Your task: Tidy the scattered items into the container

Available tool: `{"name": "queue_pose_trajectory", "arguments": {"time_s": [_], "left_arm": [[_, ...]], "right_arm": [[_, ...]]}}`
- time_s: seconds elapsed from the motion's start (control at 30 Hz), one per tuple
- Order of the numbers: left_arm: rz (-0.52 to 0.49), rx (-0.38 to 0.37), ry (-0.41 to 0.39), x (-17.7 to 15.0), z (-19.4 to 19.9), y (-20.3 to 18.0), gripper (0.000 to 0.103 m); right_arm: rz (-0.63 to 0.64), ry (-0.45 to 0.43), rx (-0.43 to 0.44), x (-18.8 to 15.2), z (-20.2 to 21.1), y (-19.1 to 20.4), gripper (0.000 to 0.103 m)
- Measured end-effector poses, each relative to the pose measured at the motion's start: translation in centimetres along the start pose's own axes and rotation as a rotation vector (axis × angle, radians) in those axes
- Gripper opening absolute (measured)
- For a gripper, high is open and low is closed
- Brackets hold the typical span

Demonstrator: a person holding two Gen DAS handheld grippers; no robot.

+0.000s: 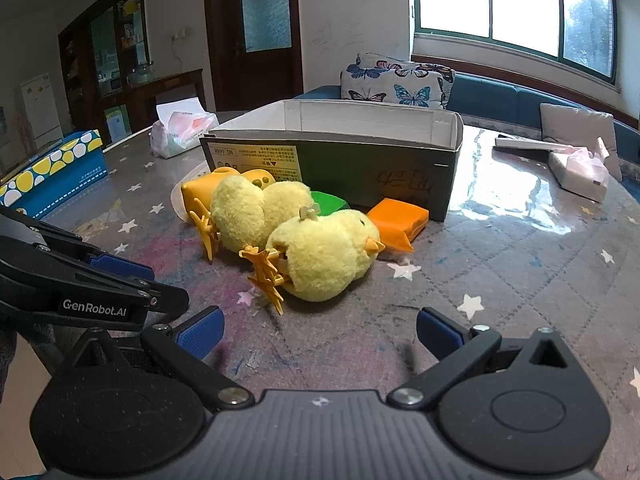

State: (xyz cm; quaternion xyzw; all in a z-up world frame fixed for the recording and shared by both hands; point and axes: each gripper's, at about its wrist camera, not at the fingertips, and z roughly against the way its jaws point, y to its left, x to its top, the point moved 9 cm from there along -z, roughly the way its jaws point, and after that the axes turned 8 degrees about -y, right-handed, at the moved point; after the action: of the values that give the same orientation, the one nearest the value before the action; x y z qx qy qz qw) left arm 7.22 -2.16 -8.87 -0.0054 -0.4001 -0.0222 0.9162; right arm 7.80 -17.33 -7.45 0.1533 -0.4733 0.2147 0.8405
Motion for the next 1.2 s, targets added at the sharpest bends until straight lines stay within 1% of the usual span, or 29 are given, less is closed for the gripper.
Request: {"name": "queue_pose_trajectory", "arguments": {"time_s": [0.37,0.67,0.9,1.0,1.2], "left_arm": [[0.0,-0.026,0.007,0.8,-0.5,0.0,0.04],[-0.006,-0.092,-0.025,2.8,0.3,-0.5,0.04],[-0.039,-0.181,-0.041,4.5,0.8,-2.4,0.04],[-0.046,-0.215,-0.04,5.2,0.6,-3.3,0.04],[-0.059,-0.302,-0.034,6.4,-0.1,-5.2,0.04]], "right_arm": [[0.009,0.007,0.017,0.3,-0.8,0.3,0.103],[0.023,0.006,0.026,1.0,-1.7,0.2,0.103],[0.041,0.005,0.042,1.5,-2.6,0.7,0.102],[0.034,0.01,0.034,1.4,-2.9,0.5,0.098],[0.009,0.015,0.02,1.2,-2.9,-0.5,0.093]]}}
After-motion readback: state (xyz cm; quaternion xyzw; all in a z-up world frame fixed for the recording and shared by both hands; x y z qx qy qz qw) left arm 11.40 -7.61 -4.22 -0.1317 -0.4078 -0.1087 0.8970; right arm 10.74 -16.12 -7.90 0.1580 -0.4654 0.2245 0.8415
